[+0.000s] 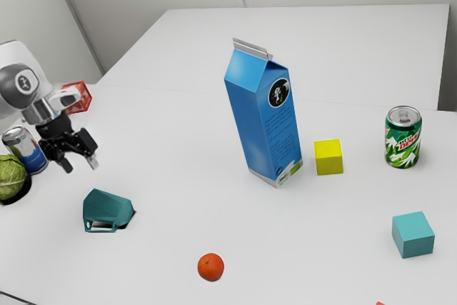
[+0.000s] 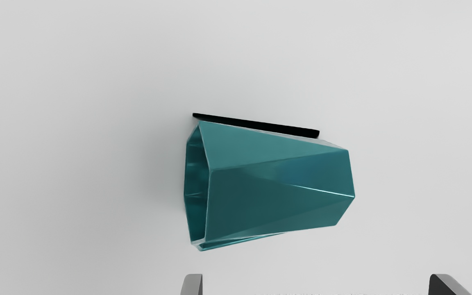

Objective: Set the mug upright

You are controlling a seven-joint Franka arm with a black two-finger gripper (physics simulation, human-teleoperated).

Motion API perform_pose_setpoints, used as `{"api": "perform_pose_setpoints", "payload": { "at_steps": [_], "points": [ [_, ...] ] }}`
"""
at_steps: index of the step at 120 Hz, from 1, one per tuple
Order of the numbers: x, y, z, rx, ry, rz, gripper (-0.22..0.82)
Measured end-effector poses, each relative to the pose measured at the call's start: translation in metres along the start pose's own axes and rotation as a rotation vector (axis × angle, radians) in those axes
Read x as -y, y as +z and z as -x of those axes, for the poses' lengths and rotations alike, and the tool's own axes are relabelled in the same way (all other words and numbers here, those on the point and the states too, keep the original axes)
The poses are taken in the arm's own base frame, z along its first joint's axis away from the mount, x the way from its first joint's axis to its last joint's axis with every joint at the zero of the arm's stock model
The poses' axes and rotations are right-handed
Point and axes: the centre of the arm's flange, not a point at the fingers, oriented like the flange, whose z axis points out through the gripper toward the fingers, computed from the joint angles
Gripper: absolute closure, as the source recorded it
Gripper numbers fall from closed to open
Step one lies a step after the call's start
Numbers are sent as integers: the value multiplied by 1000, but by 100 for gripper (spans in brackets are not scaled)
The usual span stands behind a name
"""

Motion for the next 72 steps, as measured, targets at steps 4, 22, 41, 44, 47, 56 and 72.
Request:
{"api": "perform_pose_setpoints", "payload": {
  "at_steps": [4, 22, 41, 44, 47, 56, 72],
  "points": [
    [6, 4, 3, 3, 4, 7, 0],
    [33, 26, 13, 2, 8, 63, 0],
    [54, 52, 24, -14, 21, 136, 0],
    [56, 54, 26, -22, 27, 147, 0],
    [58, 56, 27, -32, 33, 159, 0],
    [60, 60, 28, -60, 66, 183, 0],
    [62, 68, 26, -99, 123, 225, 0]
  ]
}}
